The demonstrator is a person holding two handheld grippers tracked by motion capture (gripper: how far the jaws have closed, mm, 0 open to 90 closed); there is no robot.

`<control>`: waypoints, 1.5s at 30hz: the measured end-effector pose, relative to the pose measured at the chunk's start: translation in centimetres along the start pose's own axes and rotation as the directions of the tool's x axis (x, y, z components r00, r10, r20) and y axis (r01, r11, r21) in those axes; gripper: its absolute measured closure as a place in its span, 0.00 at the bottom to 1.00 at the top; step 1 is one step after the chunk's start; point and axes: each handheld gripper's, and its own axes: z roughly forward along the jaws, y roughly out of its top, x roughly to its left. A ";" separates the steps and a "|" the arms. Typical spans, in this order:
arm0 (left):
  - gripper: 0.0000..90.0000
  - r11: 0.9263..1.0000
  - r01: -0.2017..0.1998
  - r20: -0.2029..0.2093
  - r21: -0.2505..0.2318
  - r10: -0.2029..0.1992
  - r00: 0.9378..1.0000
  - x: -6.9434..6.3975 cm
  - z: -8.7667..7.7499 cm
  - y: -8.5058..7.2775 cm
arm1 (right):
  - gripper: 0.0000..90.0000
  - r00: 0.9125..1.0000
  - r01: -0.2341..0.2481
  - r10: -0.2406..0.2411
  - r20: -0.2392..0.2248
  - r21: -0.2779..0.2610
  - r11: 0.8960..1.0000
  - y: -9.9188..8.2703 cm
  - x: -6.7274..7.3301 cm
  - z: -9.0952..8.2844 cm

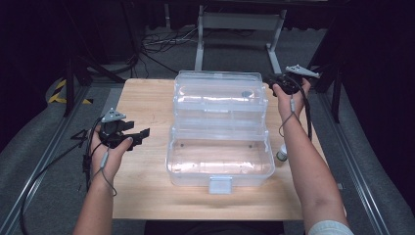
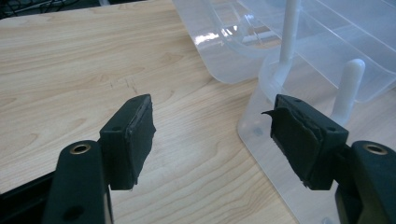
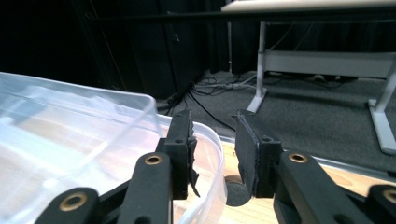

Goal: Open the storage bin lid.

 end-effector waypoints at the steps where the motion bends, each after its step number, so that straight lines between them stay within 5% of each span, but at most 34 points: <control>1: 0.34 1.000 -0.005 0.003 0.001 0.005 1.000 0.0 0.1 0.1 | 0.74 1.000 0.001 -0.001 -0.006 -0.003 1.000 0.1 0.1 -0.4; 3: 0.34 1.000 -0.008 0.005 0.002 0.008 1.000 -0.2 0.2 0.3 | 0.74 0.999 0.031 -0.031 -0.004 -0.001 1.000 0.5 0.2 -1.2; 22: 0.34 1.000 -0.019 0.017 0.007 0.019 1.000 -0.4 0.7 0.7 | 0.65 0.993 0.055 -0.063 -0.099 -0.084 0.995 1.5 1.4 -8.9; 37: 0.34 1.000 -0.020 0.020 0.017 0.020 1.000 -0.3 0.5 0.7 | 0.59 0.982 0.125 -0.133 -0.137 -0.062 0.990 0.5 2.2 -13.2; 45: 0.33 0.999 -0.025 0.020 0.025 0.024 0.999 -0.3 0.6 0.7 | 0.58 0.980 0.120 -0.126 -0.153 -0.050 0.992 -0.5 2.0 -15.1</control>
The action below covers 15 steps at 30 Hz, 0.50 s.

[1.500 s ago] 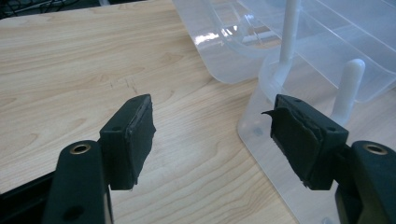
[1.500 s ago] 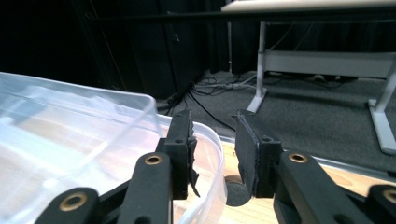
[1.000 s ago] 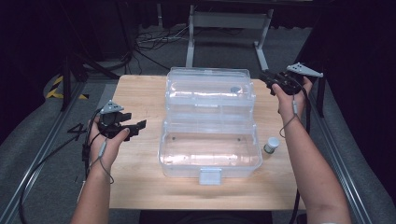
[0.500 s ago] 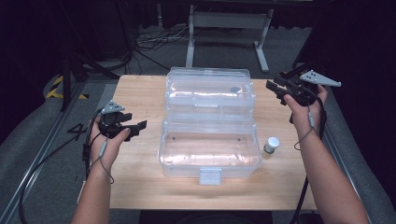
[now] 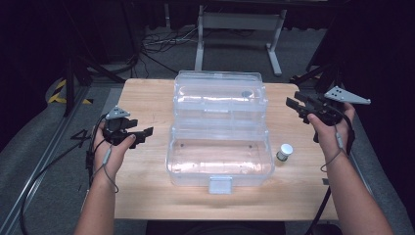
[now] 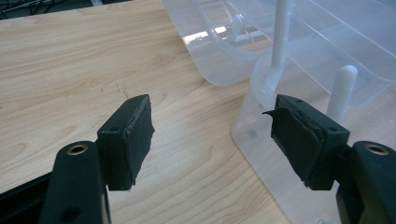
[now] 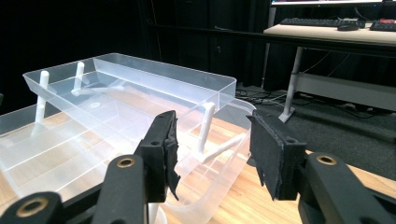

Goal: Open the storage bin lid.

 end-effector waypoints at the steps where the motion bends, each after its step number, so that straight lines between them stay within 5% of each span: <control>1: 0.33 1.000 -0.001 -0.001 0.003 0.001 1.000 0.0 0.0 0.0 | 0.58 1.000 -0.002 0.002 0.001 0.000 1.000 -0.1 0.0 -0.3; 15: 0.33 1.000 -0.004 0.000 0.014 0.004 1.000 -0.1 0.0 -0.1 | 0.56 1.000 -0.026 0.025 -0.015 -0.009 1.000 -1.9 -0.2 -2.9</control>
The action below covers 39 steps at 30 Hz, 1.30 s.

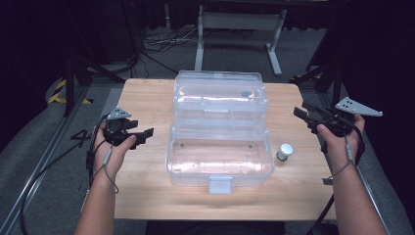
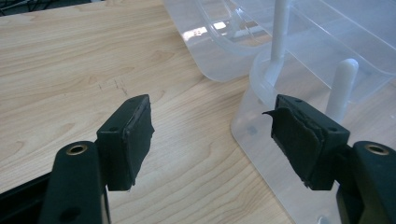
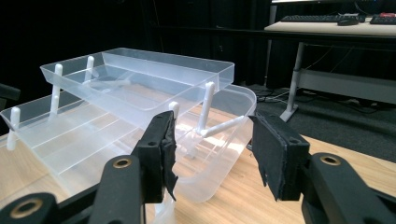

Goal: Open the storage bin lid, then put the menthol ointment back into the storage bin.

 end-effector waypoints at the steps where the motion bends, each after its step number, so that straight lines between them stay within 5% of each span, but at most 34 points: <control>1: 0.33 1.000 0.000 0.000 -0.003 0.000 1.000 0.0 0.0 0.0 | 0.56 1.000 0.002 -0.002 -0.003 -0.003 1.000 -0.1 0.0 -0.1; 25: 0.33 1.000 -0.014 0.004 0.007 0.014 1.000 -0.1 0.1 0.1 | 0.53 0.999 0.028 -0.024 -0.040 0.120 0.992 -0.8 -0.2 -1.5; 39: 0.33 1.000 -0.018 0.009 0.022 0.018 1.000 -0.1 0.4 0.1 | 0.52 0.999 0.026 -0.013 -0.049 0.285 0.958 -2.0 -0.8 -0.9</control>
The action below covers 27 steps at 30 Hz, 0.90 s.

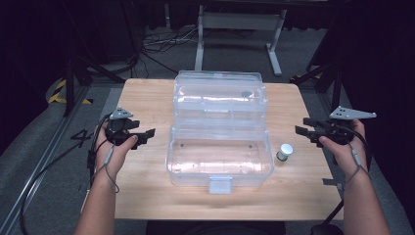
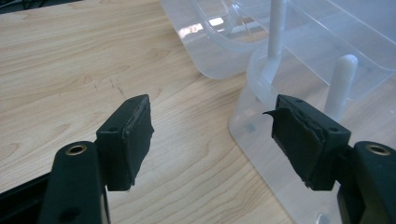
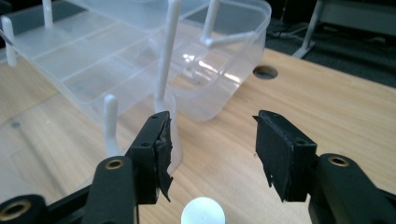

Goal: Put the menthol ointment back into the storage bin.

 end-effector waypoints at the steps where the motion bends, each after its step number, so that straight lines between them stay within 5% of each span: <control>1: 0.33 1.000 0.004 0.001 -0.002 -0.004 1.000 0.0 0.0 0.0 | 0.52 1.000 -0.001 0.001 0.000 0.016 1.000 -0.1 0.0 0.1; 12: 0.33 1.000 -0.002 -0.001 0.002 0.002 1.000 0.0 -0.1 0.0 | 0.49 1.000 0.003 -0.003 -0.003 0.149 0.989 -0.8 0.1 1.8; 27: 0.33 1.000 -0.009 -0.001 0.016 0.009 1.000 0.0 0.2 -0.1 | 0.47 1.000 -0.021 0.020 0.006 0.262 0.965 -1.8 -0.3 3.3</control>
